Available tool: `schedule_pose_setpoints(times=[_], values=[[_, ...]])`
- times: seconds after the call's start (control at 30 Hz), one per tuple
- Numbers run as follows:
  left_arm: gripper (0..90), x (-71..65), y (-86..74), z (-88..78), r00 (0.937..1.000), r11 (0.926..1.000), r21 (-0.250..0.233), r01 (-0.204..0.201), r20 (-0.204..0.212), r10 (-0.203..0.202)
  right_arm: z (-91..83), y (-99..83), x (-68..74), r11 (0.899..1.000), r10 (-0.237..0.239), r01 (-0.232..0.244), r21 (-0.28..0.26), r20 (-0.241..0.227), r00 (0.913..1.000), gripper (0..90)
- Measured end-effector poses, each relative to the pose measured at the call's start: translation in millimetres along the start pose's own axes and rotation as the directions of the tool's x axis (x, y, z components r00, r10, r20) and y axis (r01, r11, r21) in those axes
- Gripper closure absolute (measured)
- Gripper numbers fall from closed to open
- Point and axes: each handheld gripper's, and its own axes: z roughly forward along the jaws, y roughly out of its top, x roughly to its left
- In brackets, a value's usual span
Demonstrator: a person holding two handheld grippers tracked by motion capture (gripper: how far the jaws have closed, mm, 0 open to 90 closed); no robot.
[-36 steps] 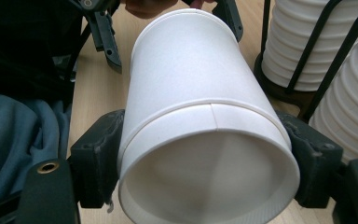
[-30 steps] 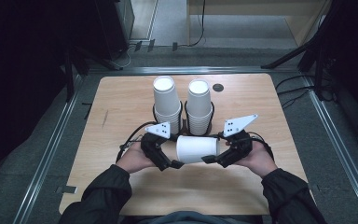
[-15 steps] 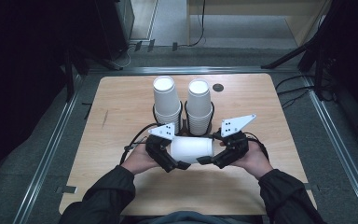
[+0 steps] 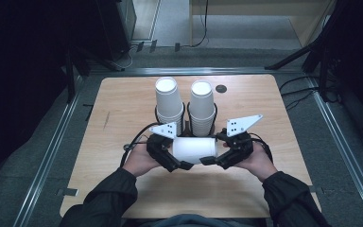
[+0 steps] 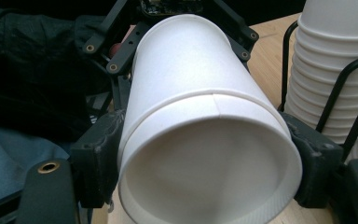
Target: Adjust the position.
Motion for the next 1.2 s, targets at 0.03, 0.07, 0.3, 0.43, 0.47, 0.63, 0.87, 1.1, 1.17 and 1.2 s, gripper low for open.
schedule_pose_setpoints(times=[0.03,0.07,0.3,0.43,0.47,0.63,0.87,1.1,1.17,1.2], values=[[11.6,0.3,0.6,-0.4,0.9999,1.0,0.003,0.006,0.011,-0.006,-0.5,0.3,0.8,1.0,-0.001,0.001,-0.002,0.001,1.0,24.4],[11.7,0.5,1.2,-1.1,0.9999,0.9999,0.013,0.01,0.013,-0.01,-0.9,0.5,1.0,1.0,-0.004,0.004,-0.007,-0.005,1.0,24.0],[12.5,2.3,1.1,-13.6,0.9998,0.9989,0.042,0.02,-0.009,-0.02,-3.1,-2.8,0.0,0.998,0.0,-0.003,0.067,0.042,0.9991,15.2],[12.5,5.7,-0.5,-21.5,0.9985,0.9968,0.072,0.034,-0.045,-0.031,-2.5,-5.8,0.3,0.994,-0.009,0.002,0.11,0.061,0.9981,15.2],[12.5,7.4,-0.8,-22.4,0.9978,0.9947,0.089,0.05,-0.048,-0.046,-1.6,-6.8,-0.1,0.992,-0.013,0.004,0.13,0.073,0.9972,15.2],[12.4,10.4,0.0,-23.5,0.9952,0.9879,0.138,0.07,-0.077,-0.06,5.3,-11.1,-0.4,0.978,-0.041,0.016,0.209,0.115,0.9925,15.2],[12.1,13.1,-1.5,-14.7,0.9937,0.9644,0.255,0.07,-0.102,-0.045,12.1,-15.1,-3.4,0.966,-0.048,0.014,0.257,0.126,0.9909,15.3],[12.1,15.6,-2.2,1.8,0.9954,0.9316,0.357,0.066,-0.089,-0.037,22.3,-19.9,-7.5,0.953,-0.056,0.017,0.303,0.121,0.9911,15.3],[12.1,16.2,-2.1,5.8,0.9947,0.9253,0.372,0.073,-0.095,-0.04,26.1,-21.9,-9.6,0.948,-0.066,0.026,0.319,0.116,0.991,15.6],[12.1,16.7,-2.1,7.4,0.9942,0.9207,0.383,0.076,-0.1,-0.04,27.3,-22.6,-10.2,0.947,-0.071,0.032,0.32,0.11,0.9914,15.6]])
